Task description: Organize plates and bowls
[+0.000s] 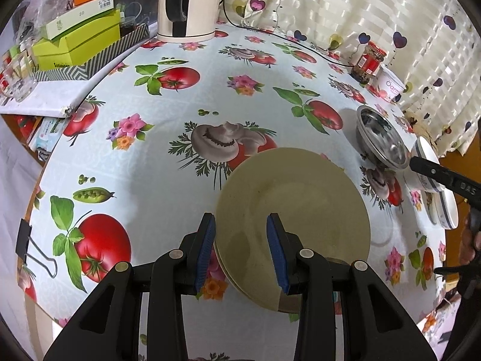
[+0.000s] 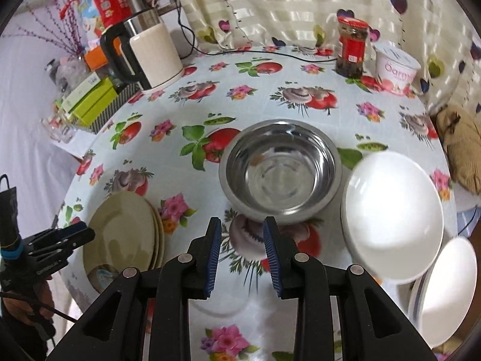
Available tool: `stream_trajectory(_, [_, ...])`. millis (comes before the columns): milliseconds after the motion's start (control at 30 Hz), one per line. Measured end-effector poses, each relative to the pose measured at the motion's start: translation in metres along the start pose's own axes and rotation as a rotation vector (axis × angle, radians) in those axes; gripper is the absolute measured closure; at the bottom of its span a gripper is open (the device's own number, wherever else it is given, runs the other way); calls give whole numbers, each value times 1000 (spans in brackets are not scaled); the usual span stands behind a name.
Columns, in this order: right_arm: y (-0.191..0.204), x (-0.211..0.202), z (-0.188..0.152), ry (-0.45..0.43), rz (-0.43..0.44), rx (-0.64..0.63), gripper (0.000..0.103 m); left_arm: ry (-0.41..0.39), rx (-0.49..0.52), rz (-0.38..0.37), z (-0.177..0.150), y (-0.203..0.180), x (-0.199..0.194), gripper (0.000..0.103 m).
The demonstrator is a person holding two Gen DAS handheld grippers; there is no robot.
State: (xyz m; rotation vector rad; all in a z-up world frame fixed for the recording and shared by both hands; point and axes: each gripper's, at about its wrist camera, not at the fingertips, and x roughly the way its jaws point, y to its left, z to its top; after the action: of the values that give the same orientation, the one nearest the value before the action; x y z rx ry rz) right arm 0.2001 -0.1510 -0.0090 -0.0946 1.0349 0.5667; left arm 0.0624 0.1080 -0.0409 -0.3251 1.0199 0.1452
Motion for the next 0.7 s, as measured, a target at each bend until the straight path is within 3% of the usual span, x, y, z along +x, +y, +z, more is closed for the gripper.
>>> stream_trajectory(200, [8, 17, 8, 41, -35, -127, 73, 7, -26, 3, 1, 6, 2, 66])
stream_trajectory(333, [17, 28, 10, 59, -56, -238, 54, 11, -36, -3, 1, 8, 3, 66])
stream_trajectory(533, [28, 48, 11, 106, -107, -383, 54, 21, -43, -6, 2, 9, 6, 66])
stream_trajectory(633, [33, 58, 10, 127, -122, -444, 62, 25, -48, -5, 2, 9, 8, 66])
stream_trajectory(700, [36, 64, 9, 145, -140, -482, 79, 28, -51, -3, 2, 10, 8, 66])
